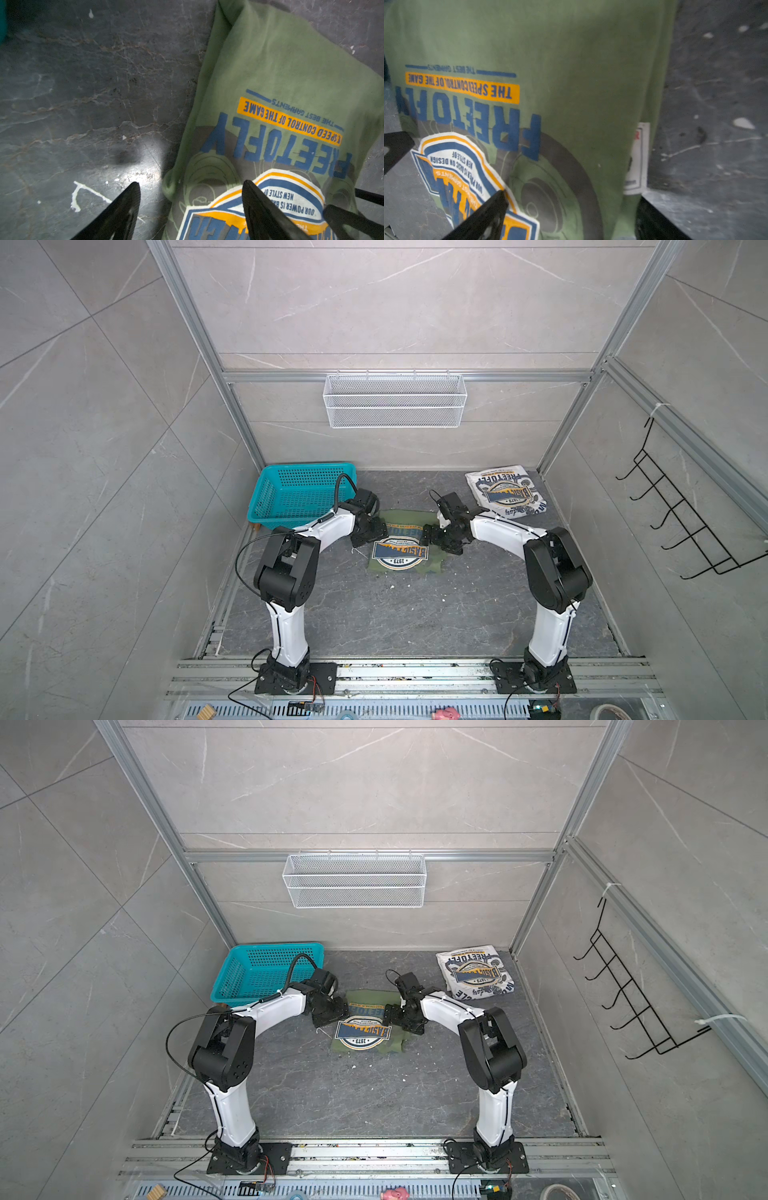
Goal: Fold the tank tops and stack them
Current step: 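Grasp the near edge of the folded green tank top with both grippers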
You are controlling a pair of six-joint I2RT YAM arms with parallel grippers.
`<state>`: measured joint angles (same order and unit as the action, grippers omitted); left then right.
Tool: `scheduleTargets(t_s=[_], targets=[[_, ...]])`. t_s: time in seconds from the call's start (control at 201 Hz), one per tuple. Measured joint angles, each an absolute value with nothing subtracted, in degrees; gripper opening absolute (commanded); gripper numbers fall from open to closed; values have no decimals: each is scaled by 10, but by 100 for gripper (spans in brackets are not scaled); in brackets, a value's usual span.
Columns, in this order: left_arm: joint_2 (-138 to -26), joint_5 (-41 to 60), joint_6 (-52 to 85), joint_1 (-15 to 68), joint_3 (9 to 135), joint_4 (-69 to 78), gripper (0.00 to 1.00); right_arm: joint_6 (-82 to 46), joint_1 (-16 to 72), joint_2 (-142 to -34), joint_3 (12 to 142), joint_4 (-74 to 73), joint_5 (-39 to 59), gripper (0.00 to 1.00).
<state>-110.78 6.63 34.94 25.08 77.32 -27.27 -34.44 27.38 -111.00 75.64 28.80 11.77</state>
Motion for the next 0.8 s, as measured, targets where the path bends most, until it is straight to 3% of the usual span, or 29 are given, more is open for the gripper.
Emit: scheduleTargets(t_s=[0.334, 0.602, 0.802], targets=[[-1132, 82, 352, 255, 762, -239, 73, -371, 288, -1121, 755, 284, 113, 91], [-1135, 95, 362, 272, 757, -219, 60, -391, 288, -1126, 747, 254, 143, 68], [-1137, 107, 376, 286, 754, -210, 38, -395, 288, -1131, 744, 248, 150, 45]])
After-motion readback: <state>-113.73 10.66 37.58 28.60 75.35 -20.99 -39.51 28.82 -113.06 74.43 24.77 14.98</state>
